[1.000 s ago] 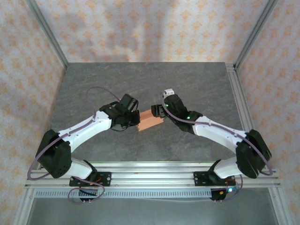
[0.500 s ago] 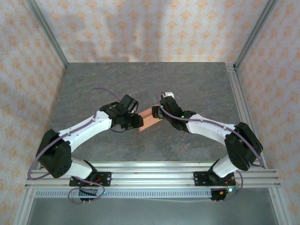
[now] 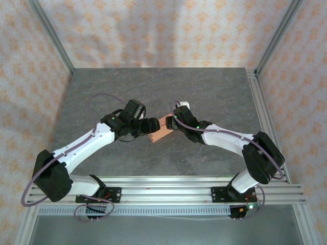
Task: Fold the paper box
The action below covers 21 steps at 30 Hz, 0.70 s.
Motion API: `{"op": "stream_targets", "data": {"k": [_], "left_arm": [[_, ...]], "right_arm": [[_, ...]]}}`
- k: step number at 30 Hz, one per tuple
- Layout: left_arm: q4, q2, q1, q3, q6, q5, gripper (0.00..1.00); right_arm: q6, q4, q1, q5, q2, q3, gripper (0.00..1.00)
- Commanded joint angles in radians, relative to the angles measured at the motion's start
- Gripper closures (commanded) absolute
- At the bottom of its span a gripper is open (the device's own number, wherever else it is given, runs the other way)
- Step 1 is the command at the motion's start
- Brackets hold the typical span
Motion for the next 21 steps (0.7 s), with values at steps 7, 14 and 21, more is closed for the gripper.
{"op": "stream_targets", "data": {"k": [7, 14, 21], "left_arm": [[0.122, 0.084, 0.023, -0.102, -0.089, -0.074, 0.66], [0.127, 0.115, 0.024, -0.165, -0.093, -0.048, 0.85], [0.117, 0.122, 0.025, -0.179, -0.083, -0.044, 0.89]], "right_arm": [[-0.027, -0.069, 0.003, -0.043, 0.015, -0.015, 0.26], [-0.043, -0.087, -0.01, -0.116, -0.019, 0.051, 0.23], [-0.003, -0.013, -0.118, -0.26, -0.049, 0.072, 0.19]]}}
